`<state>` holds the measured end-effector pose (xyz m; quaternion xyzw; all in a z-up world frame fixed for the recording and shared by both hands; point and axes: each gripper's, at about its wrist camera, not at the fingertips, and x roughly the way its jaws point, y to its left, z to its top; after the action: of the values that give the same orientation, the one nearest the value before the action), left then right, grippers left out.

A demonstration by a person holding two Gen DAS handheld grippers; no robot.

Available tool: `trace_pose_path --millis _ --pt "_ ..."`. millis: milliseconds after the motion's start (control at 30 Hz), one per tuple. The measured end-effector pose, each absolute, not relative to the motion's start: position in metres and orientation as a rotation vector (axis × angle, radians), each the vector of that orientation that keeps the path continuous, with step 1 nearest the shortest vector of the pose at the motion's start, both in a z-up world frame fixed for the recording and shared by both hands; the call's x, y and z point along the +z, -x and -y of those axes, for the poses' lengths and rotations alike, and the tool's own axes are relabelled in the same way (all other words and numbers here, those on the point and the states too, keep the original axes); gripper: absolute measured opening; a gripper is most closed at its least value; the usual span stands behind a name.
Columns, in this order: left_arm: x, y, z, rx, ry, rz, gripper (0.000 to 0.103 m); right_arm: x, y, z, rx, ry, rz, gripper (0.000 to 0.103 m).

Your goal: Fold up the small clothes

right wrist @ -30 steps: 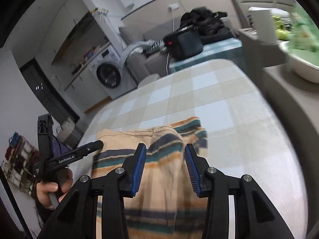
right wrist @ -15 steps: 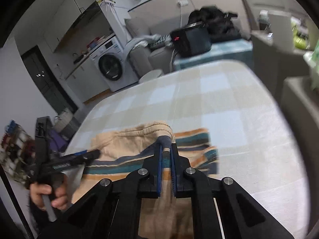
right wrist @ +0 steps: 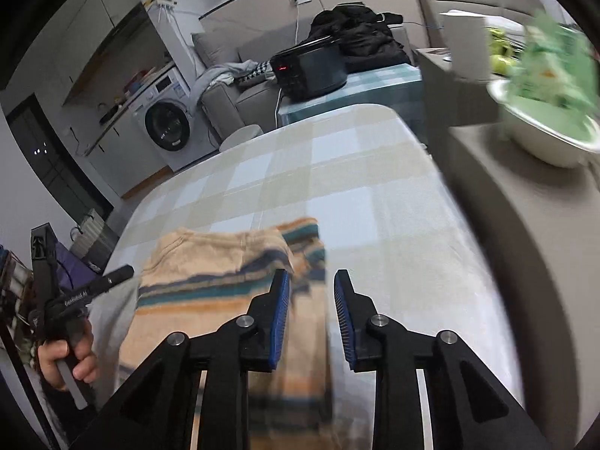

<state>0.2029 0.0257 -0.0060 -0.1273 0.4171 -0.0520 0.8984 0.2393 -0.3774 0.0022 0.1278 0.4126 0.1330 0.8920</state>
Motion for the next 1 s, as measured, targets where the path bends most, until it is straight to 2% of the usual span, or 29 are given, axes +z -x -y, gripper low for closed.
trace_pose_path --millis 133,367,700,900,1000 --pt "0.013 -0.166 -0.006 -0.178 0.255 -0.836 0.069 0.001 -0.184 0.393 0.325 -0.265 -0.898 0.042" --pt "0.005 -0.111 0.036 -0.255 0.220 -0.895 0.069 -0.027 -0.132 0.378 0.479 -0.319 -0.959 0.042" --pt "-0.011 -0.068 0.046 -0.281 0.192 -0.912 0.069 -0.040 -0.148 0.355 0.532 -0.349 -0.936 0.042" --pt "-0.022 -0.059 0.037 -0.277 0.212 -0.938 0.069 -0.041 -0.147 0.353 0.640 -0.367 -0.965 0.034" --pt "-0.027 -0.058 0.032 -0.271 0.239 -0.950 0.069 -0.047 -0.143 0.355 0.644 -0.345 -0.985 0.026"
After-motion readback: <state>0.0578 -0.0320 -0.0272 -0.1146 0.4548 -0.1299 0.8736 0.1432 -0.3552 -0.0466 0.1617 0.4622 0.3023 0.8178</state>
